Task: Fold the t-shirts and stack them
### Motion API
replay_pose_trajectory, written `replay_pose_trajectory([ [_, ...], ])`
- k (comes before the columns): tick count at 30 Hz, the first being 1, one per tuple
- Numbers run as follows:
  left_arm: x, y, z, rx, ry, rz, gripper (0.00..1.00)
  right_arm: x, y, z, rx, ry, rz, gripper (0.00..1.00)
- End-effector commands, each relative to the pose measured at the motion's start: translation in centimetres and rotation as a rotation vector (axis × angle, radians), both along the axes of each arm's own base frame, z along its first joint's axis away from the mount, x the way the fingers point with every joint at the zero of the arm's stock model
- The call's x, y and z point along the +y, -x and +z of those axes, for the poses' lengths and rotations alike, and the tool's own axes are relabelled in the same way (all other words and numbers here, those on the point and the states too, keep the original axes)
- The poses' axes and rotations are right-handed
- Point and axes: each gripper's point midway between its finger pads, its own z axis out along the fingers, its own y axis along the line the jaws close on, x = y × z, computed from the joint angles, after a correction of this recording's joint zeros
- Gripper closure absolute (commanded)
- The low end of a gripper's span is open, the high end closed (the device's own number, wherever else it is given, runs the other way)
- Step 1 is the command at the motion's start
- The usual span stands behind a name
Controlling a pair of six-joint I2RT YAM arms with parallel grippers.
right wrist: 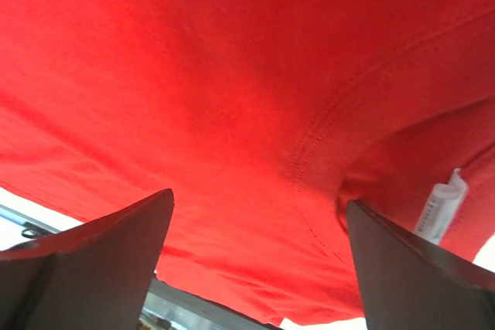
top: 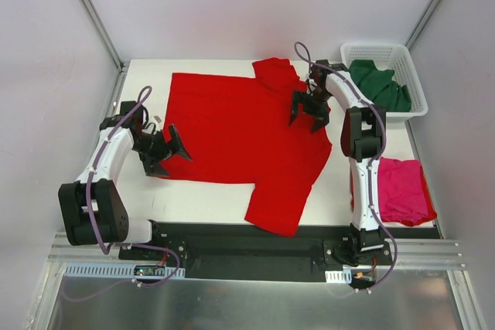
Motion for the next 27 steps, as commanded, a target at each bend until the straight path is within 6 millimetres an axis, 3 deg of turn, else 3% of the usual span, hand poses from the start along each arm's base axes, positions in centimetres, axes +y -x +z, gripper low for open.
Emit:
replay_pose_trajectory([
  [1, 0.1, 0.0, 0.6, 0.0, 0.003, 0.008, 0.01, 0.6, -0.9, 1.8, -0.016, -0.034, -0.008, 0.04],
  [11, 0.4, -0.6, 0.5, 0.018, -0.009, 0.016, 0.01, -0.2, -3.7, 1.1, -0.048, -0.085, -0.073, 0.04],
  [27, 0.5, -1.8, 0.4, 0.043, -0.012, 0.036, 0.01, -4.9, -6.3, 1.3, -0.104, -0.026, -0.165, 0.04],
])
